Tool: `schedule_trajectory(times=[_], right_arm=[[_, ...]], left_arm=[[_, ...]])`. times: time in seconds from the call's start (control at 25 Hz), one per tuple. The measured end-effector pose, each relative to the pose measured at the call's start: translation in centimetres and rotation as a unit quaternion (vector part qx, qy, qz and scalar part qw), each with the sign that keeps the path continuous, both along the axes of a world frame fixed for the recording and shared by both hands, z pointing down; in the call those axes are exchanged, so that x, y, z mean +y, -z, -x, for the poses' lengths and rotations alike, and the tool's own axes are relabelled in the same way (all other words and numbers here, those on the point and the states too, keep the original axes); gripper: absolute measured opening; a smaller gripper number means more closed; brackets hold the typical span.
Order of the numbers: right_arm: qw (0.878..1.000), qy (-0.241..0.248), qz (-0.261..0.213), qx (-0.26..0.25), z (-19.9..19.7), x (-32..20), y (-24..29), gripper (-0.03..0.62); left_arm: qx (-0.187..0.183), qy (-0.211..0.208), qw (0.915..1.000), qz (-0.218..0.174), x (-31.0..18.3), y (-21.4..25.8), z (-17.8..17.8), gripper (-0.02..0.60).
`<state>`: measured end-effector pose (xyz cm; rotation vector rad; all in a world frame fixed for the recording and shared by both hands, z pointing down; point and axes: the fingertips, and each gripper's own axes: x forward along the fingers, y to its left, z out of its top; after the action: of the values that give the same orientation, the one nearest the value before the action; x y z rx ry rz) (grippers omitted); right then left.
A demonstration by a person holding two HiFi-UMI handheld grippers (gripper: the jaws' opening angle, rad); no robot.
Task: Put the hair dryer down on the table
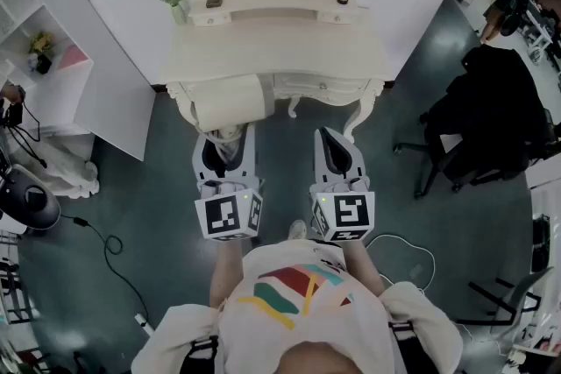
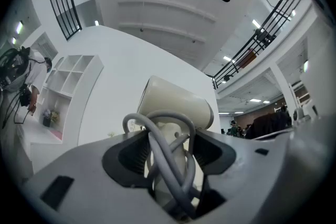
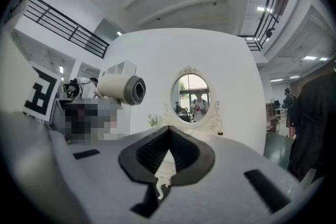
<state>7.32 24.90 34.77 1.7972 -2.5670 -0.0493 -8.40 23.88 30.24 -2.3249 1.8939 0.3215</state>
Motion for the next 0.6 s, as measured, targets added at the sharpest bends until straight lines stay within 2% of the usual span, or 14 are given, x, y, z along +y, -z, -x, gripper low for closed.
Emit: schedule_trajectory(times=[0.24, 0.48, 0.6], right_arm=[[1.0, -0.006, 0.002, 0.002, -0.6, -0.5, -0.3, 0.0], [1.0, -0.008, 0.002, 0.012, -0.9, -1.3, -0.4, -0.002], [1.0, -0.005, 0.001, -0.006, -1.2, -1.6, -0.3, -0.001]], left_arm=[[0.004, -0.001, 0.9999, 0.009, -0.4, 0.6, -0.4, 0.244], [0.008, -0.012, 0.9999, 0.0, -1.2, 0.9, -0.8, 0.244], [0.005, -0.013, 0.9999, 0.005, -1.5, 1.2, -1.3, 0.244]])
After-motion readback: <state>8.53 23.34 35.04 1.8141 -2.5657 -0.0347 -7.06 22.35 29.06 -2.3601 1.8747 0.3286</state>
